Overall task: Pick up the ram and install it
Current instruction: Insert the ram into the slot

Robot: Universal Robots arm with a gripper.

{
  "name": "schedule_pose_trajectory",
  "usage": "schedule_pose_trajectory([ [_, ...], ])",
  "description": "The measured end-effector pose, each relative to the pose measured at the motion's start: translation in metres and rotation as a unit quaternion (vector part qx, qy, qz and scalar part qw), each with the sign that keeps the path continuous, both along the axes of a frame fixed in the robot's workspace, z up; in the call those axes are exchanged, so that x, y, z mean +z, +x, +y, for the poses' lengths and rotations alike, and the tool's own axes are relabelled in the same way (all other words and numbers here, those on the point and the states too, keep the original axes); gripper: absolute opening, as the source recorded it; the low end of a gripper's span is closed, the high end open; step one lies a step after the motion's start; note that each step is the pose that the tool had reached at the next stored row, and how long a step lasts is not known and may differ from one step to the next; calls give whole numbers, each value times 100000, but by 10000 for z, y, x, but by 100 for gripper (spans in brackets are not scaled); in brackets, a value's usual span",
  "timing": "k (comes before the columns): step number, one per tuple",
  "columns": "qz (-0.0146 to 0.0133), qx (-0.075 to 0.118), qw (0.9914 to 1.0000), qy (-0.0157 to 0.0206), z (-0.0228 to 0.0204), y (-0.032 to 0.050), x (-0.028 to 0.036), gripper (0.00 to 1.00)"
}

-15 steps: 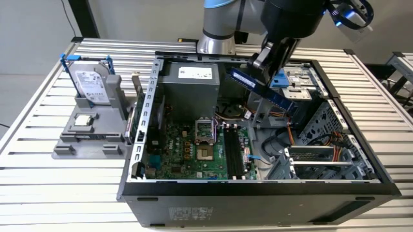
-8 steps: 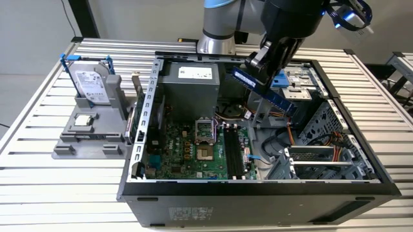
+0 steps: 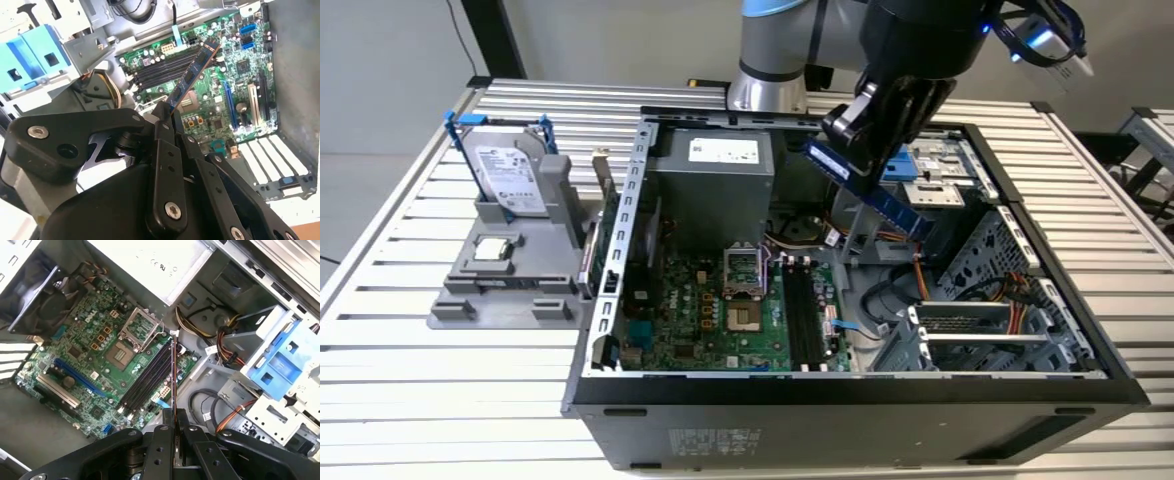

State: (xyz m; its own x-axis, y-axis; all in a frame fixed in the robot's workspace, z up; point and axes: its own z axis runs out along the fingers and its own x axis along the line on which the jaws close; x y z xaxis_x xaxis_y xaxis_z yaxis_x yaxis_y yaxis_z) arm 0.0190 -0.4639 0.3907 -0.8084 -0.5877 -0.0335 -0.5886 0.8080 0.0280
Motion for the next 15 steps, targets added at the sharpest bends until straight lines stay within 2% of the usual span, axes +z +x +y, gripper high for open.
schedule_pose_trajectory([
  [5,0,-3086,99952,-1,0,0,0,0],
  [8,0,-5226,99863,-5,0,0,0,0],
  [11,2,-7668,99706,0,0,0,-1,0],
  [15,0,-11083,99384,-6,0,0,-6,0],
])
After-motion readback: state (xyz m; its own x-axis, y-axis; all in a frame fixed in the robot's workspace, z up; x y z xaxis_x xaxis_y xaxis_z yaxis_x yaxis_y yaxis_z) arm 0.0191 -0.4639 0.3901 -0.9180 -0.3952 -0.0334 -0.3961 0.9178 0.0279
